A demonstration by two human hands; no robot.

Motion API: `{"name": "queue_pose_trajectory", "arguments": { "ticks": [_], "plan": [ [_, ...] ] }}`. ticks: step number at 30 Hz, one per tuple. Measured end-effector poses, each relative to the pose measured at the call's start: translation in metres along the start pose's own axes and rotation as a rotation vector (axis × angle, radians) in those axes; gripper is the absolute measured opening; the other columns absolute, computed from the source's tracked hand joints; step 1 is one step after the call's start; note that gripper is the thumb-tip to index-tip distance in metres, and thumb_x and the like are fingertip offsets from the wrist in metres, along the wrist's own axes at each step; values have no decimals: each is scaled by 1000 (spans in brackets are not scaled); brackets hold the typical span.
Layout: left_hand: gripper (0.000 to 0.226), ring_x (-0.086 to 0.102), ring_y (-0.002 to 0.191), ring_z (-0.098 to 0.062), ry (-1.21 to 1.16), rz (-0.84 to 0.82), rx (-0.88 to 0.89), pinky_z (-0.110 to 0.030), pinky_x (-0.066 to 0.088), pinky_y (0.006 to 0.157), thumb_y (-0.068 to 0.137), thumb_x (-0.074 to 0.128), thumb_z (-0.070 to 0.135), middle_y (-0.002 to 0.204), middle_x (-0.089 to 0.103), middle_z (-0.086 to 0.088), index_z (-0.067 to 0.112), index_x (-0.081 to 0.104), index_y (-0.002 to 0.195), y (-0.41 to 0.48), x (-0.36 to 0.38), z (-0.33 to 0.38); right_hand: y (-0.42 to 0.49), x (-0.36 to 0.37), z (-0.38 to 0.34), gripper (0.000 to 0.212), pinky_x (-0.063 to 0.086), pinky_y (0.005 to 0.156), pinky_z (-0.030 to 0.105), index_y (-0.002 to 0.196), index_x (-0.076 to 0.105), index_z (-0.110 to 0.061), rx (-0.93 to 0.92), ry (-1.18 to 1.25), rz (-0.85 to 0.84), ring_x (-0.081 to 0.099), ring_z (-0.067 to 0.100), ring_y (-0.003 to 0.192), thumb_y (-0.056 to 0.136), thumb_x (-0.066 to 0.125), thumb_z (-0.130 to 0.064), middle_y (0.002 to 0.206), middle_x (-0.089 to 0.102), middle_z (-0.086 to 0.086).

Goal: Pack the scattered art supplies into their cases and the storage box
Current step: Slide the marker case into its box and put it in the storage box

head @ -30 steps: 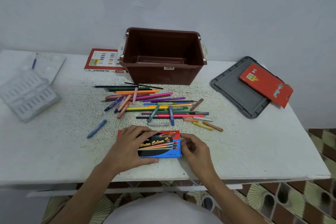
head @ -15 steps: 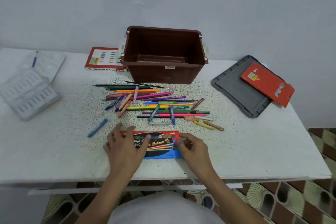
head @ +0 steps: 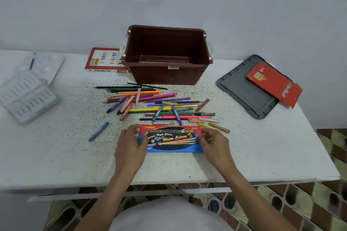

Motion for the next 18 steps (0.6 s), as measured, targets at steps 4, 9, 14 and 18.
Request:
{"name": "queue_pose_trajectory", "arguments": {
  "ticks": [4, 9, 14, 18],
  "plan": [
    [37, 59, 89, -16, 101, 0, 29, -28, 45, 70, 95, 57, 21, 106, 58, -1, 15, 57, 132, -2, 2, 2, -4, 14, -3, 18, 44, 56, 24, 104, 69, -15, -16, -98, 44, 59, 11, 71, 99, 54, -22, 91, 65, 2],
    [30, 62, 84, -16, 155, -23, 28, -31, 49, 68, 95, 59, 25, 95, 65, -2, 19, 65, 124, 0, -5, 6, -13, 18, -12, 19, 33, 56, 17, 111, 62, -15, -19, -142, 52, 50, 8, 75, 99, 51, -25, 99, 49, 0],
    [28, 62, 85, -12, 74, -57, -8, -23, 44, 65, 94, 62, 25, 104, 70, -1, 19, 68, 121, 2, -15, 11, -6, 5, -14, 15, 35, 57, 18, 99, 67, -18, -57, -79, 18, 52, 7, 78, 98, 53, -25, 93, 58, -2],
    [31, 61, 81, -1, -32, -28, 0, -15, 43, 68, 94, 63, 28, 107, 70, 3, 20, 66, 124, 3, -27, 20, -1, -18, -31, 18, 39, 54, 18, 81, 65, -26, -62, -9, 44, 59, 6, 70, 97, 56, -26, 76, 62, -12]
  ]
}}
Point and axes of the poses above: each hand's wrist, its own y-axis towards the middle knuckle, its own x-axis out of the palm, z = x × y, the point moved 5 cm from there along y, towards the middle knuckle
